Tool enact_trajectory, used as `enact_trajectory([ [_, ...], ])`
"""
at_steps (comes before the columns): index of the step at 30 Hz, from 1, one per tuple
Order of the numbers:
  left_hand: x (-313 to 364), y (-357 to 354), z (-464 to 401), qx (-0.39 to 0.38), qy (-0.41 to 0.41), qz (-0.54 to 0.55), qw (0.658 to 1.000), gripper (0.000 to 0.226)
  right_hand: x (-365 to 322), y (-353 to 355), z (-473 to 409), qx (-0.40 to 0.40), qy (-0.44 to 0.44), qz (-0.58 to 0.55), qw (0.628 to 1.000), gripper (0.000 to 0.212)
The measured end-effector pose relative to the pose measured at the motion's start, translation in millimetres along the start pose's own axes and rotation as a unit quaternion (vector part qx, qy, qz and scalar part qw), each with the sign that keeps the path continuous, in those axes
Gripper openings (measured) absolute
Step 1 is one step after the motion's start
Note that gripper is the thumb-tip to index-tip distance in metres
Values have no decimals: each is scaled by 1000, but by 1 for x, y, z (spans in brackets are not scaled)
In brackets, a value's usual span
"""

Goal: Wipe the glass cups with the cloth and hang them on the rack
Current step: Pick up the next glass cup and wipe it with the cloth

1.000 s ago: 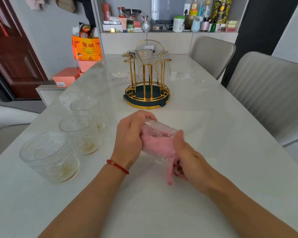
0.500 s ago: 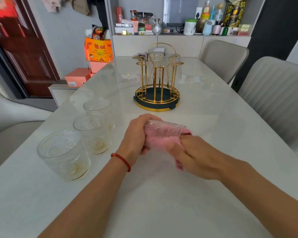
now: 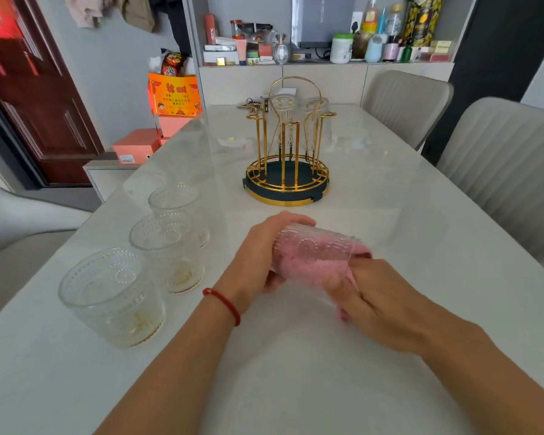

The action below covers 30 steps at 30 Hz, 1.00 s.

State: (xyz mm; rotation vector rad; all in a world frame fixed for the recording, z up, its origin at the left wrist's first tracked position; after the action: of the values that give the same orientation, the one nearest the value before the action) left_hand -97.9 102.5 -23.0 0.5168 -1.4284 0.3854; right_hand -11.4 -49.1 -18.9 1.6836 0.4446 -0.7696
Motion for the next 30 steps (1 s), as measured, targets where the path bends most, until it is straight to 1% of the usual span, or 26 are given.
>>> enact_trajectory([
  [1, 0, -2, 0, 16, -3, -5, 1000, 41, 3, -4, 1, -6, 4, 18, 1000, 75],
  [2, -1, -3, -1, 45, -33, -11, 998, 42, 4, -11, 0, -2, -11, -31, 999, 80],
  [4, -4, -2, 0, 99, -133, 2, 986, 39, 3, -20, -1, 5, -70, -199, 977, 92],
  [5, -6, 0, 0, 113, -197, 0, 974, 40, 0, -21, -1, 12, -113, -307, 945, 90],
  [6, -6, 2, 1, 121, -266, -10, 956, 41, -4, -21, 0, 18, -152, -430, 890, 88],
  [8, -5, 5, 3, 114, -379, -52, 917, 43, -12, -17, 2, 1, -169, -617, 768, 83],
  [9, -4, 5, 4, 110, -415, -71, 901, 45, -15, -15, 2, -8, -161, -651, 742, 81],
  [10, -3, 4, 5, 108, -433, -82, 891, 47, -16, -14, 1, -13, -154, -658, 737, 80],
  [11, -4, 5, 5, 104, -429, -84, 893, 48, -16, -12, 1, -15, -151, -644, 750, 80],
  [12, -6, 4, 4, 89, -399, -72, 910, 49, -12, -9, -1, -10, -152, -605, 782, 79],
  [13, -6, 4, 3, 63, -335, -44, 939, 49, -7, -7, -1, 1, -148, -522, 840, 80],
  [14, -6, 3, 2, 24, -239, 2, 971, 49, -4, -3, 0, 17, -129, -389, 912, 80],
  [15, -5, 2, 1, -11, -136, 43, 990, 48, -4, 0, 0, 33, -85, -224, 970, 79],
  [16, -2, 0, 1, -26, -52, 51, 997, 47, -4, 2, 1, 36, -37, -93, 994, 77],
  [17, 0, -3, 1, -11, -2, 35, 999, 48, -4, 0, 3, 18, -9, -10, 1000, 75],
  [18, 1, -6, 1, 20, 15, 15, 1000, 48, -1, -5, 4, 8, -5, 17, 1000, 78],
  [19, 0, -8, 0, 58, -1, 8, 998, 45, 1, -11, 4, 6, -19, -18, 1000, 86],
  [21, -4, -10, 0, 123, -98, 13, 987, 38, 2, -17, 3, 16, -89, -167, 982, 90],
  [22, -6, -9, 1, 139, -173, 5, 975, 38, 2, -18, 3, 11, -142, -274, 951, 89],
  [23, -8, -7, 3, 148, -249, -10, 957, 39, 0, -17, 4, 1, -180, -396, 901, 88],
  [25, -10, -2, 3, 139, -372, -45, 917, 43, -6, -14, 4, -22, -181, -574, 798, 86],
  [26, -11, -1, 2, 131, -405, -64, 903, 45, -5, -14, 2, -29, -166, -615, 770, 84],
  [27, -10, -1, 3, 122, -414, -73, 899, 47, -3, -14, 1, -39, -149, -614, 775, 84],
  [28, -10, -2, 4, 109, -397, -69, 909, 48, 1, -14, -1, -36, -146, -583, 798, 89],
  [29, -10, -2, 4, 92, -352, -50, 930, 49, 5, -12, -2, -26, -149, -512, 845, 101],
  [30, -9, -3, 4, 66, -279, -16, 958, 50, 6, -8, -1, -20, -146, -425, 893, 111],
])
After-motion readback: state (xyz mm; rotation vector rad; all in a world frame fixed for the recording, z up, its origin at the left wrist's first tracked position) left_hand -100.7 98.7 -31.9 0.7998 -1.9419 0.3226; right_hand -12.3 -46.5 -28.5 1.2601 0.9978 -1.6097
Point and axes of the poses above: each hand's wrist, its own z-axis away from the middle knuckle, its own y-axis out of the back of the hand, x = y × z, the point moved 1 cm from there along -z, towards the middle knuckle, and after that the axes turned 5 degrees about -x, right-handed, at the moved point
